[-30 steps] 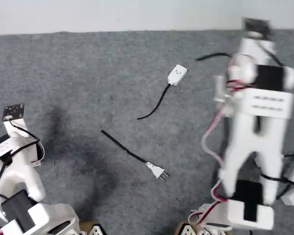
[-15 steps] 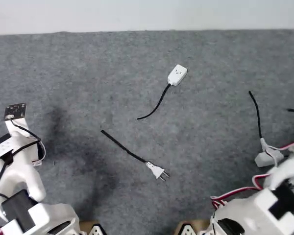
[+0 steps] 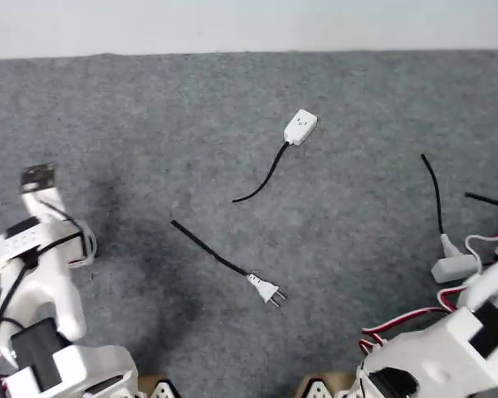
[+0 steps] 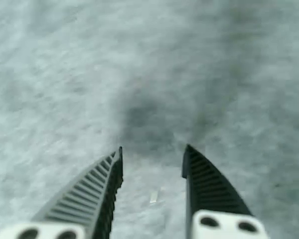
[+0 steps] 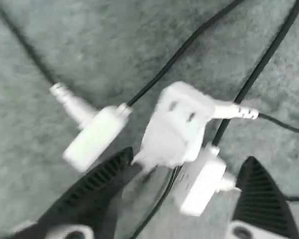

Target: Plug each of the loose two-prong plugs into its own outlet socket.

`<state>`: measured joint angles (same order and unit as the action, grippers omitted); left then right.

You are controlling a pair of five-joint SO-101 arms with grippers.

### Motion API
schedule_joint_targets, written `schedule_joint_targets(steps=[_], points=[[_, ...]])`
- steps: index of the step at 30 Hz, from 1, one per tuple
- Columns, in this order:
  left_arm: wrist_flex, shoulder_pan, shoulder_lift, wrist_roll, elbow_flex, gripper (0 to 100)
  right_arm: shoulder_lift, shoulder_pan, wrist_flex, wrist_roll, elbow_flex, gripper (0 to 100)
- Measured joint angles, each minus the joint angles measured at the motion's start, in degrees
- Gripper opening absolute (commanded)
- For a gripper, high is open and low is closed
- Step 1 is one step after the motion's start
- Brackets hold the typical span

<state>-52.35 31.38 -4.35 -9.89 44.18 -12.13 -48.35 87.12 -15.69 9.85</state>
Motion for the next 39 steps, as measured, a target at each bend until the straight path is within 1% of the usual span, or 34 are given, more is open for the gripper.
schedule_joint_targets(steps=[2,4,6,10,14,17,20,23,27,31,36,39], points=[[0.00,-3.16,0.00,-1.41,-0.53,21,0.00,1.93,4.57,2.20,4.40,15.7],[0.00,-7.12,0.00,-3.60,-1.93,21,0.00,4.04,6.95,5.45,8.26,13.6],[0.00,-11.87,0.00,-4.84,-3.16,21,0.00,6.33,7.91,8.35,11.08,14.4],[0.18,-22.77,-0.97,-3.87,-5.63,21,-0.62,10.90,11.25,11.69,12.31,14.5],[0.79,-33.67,-1.05,-3.25,-8.62,21,-3.78,14.68,11.52,13.10,7.47,14.4],[4.22,-39.03,-1.05,-3.16,-11.08,21,-7.91,18.37,6.68,14.68,0.53,14.3],[6.86,-42.46,0.09,-3.16,-14.59,21,-11.96,20.57,-1.76,18.29,-4.92,14.3],[6.59,-46.07,5.36,-3.25,-19.87,21,-14.07,21.01,-7.56,19.69,-6.59,14.3],[4.84,-49.32,15.74,-4.04,-28.75,21,-14.51,20.92,-8.53,20.13,-6.59,14.3],[2.11,-49.32,26.20,-5.27,-37.80,21,-14.86,20.92,-8.53,20.22,-6.59,14.3],[-3.69,-49.32,35.87,-13.54,-46.86,21,-14.86,20.92,-8.97,20.31,-6.59,14.3],[-6.77,-49.32,39.30,-17.23,-51.16,21,-14.86,20.92,-8.97,20.31,-6.59,14.3]])
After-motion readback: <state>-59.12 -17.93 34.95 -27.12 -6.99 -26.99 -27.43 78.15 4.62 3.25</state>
